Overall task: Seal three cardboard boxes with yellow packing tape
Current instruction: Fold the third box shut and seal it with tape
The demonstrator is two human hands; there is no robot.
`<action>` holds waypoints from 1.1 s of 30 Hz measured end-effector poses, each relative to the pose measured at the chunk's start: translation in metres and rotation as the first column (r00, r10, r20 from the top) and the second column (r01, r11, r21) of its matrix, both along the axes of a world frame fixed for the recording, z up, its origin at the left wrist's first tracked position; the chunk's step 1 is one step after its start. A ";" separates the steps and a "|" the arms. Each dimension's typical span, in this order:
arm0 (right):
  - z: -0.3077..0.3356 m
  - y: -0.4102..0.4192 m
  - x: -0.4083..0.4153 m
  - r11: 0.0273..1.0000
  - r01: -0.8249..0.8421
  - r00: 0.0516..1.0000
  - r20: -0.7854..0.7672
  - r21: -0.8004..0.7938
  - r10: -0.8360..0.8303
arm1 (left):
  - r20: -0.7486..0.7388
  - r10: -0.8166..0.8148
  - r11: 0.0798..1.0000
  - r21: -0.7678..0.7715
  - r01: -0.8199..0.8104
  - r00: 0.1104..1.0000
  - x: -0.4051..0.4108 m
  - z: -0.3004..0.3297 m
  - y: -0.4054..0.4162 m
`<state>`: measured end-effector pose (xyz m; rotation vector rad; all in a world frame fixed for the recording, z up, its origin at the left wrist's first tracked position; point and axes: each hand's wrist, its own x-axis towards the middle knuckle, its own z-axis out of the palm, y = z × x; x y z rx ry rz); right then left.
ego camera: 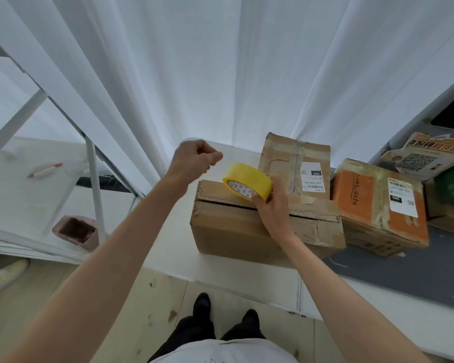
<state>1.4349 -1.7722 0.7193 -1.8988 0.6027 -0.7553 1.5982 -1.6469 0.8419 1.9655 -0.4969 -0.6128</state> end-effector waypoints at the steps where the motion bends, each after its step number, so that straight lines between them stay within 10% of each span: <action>1: 0.001 0.000 0.000 1.000 0.015 1.000 -0.008 0.026 -0.014 | -0.015 0.001 1.000 -0.022 -0.002 1.000 0.004 0.004 0.001; 33: -0.009 0.016 -0.008 0.951 -0.257 0.966 -0.079 -0.172 0.246 | -0.590 0.091 0.982 -0.079 -0.170 0.802 0.012 -0.115 0.087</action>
